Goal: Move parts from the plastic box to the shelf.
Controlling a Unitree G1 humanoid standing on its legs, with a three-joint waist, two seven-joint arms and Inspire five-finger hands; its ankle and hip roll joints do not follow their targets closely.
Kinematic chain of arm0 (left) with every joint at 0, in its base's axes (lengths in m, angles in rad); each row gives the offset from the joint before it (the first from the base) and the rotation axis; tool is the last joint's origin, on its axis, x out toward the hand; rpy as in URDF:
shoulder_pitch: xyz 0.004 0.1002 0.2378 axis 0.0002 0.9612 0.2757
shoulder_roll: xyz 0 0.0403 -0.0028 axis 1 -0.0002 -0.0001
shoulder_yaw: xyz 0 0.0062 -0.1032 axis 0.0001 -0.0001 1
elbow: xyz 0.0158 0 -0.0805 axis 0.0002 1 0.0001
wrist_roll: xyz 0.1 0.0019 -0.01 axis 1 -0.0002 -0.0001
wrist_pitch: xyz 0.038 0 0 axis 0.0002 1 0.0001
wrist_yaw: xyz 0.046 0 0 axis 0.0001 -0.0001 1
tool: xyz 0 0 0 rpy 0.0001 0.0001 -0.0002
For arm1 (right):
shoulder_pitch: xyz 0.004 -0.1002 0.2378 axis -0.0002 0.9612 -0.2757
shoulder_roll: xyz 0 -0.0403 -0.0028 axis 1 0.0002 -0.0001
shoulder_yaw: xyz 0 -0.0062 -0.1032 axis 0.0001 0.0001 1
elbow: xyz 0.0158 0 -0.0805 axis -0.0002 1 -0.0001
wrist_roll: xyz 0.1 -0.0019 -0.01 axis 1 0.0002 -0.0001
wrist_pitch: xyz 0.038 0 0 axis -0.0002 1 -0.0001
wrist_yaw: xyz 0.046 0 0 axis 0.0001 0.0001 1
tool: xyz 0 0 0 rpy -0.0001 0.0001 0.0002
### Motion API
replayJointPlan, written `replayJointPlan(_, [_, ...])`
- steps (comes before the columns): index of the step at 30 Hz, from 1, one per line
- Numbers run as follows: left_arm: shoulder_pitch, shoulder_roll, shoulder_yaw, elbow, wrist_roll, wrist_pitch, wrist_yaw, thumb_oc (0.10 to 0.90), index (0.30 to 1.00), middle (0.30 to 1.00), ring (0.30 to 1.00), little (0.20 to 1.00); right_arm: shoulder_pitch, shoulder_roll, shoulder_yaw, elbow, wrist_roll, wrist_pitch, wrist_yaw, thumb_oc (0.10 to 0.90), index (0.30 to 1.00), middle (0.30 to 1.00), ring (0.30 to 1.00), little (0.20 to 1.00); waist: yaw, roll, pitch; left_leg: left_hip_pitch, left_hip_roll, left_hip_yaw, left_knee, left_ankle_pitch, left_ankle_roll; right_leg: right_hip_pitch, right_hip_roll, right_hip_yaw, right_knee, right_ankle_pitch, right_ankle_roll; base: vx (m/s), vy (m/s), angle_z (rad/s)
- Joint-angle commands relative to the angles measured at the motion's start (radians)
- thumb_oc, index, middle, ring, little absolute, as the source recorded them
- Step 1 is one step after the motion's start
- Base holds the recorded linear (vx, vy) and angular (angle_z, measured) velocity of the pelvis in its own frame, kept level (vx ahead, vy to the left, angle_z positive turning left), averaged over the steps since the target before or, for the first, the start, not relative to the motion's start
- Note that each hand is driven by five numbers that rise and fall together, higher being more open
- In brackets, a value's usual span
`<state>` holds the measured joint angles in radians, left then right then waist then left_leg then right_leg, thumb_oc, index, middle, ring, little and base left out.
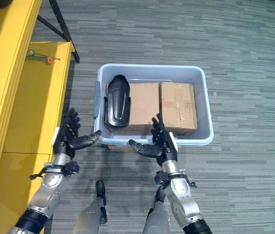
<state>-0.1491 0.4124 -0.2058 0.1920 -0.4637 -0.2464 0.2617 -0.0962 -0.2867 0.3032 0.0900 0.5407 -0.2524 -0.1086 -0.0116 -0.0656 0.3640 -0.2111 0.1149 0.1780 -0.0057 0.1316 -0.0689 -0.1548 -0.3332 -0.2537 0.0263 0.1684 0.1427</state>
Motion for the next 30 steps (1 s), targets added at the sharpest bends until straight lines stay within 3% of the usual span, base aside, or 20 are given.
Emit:
replayJointPlan(1, [-0.025,-0.035,0.004,-0.099,0.047,-0.096,0.004,0.900,1.000,1.000,1.000,1.000,-0.077,-0.047,-0.087,-0.113,-0.044,-0.087,-0.001,0.900,1.000,1.000,1.000,1.000,-0.020,-0.009,-0.030,0.000,0.091,0.040,0.056,-0.010,-0.022,0.041,0.019,0.025,0.053,-0.038,0.057,0.04,0.042,-0.17])
replayJointPlan(20, [-0.036,-0.034,0.017,-0.120,0.065,-0.092,0.021,0.900,1.000,1.000,1.000,1.000,-0.153,-0.100,-0.122,-0.121,-0.159,-0.092,-0.059,0.900,1.000,1.000,1.000,1.000,-0.017,-0.017,0.017,-0.037,0.098,0.040,0.019,0.010,-0.032,-0.007,0.018,-0.016,0.029,-0.001,0.070,0.02,-0.009,-0.04])
replayJointPlan(23, [-0.049,-0.028,0.017,-0.131,0.072,-0.093,0.023,0.900,1.000,1.000,1.000,1.000,-0.185,-0.144,-0.130,-0.110,-0.262,-0.085,-0.093,0.900,1.000,1.000,1.000,1.000,-0.013,-0.020,0.024,-0.043,0.100,0.035,0.015,0.012,-0.034,-0.013,0.019,-0.021,0.025,0.001,0.072,0.01,-0.018,0.04])
replayJointPlan(25, [-0.054,-0.018,0.013,-0.142,0.077,-0.096,0.016,0.900,1.000,1.000,1.000,1.000,-0.244,-0.219,-0.147,-0.071,-0.380,-0.074,-0.136,0.900,1.000,1.000,1.000,1.000,-0.004,-0.025,0.036,-0.052,0.101,0.027,0.014,0.013,-0.039,-0.013,0.020,-0.030,0.027,-0.002,0.075,0.01,-0.054,0.04])
replayJointPlan(30, [-0.049,-0.010,0.010,-0.157,0.065,-0.099,-0.004,0.900,1.000,1.000,1.000,1.000,-0.311,-0.307,-0.150,-0.023,-0.484,-0.051,-0.174,0.900,1.000,1.000,1.000,1.000,0.010,-0.023,0.049,-0.068,0.097,0.010,0.007,0.021,-0.042,-0.016,0.018,-0.045,0.026,-0.006,0.075,0.00,-0.025,0.11])
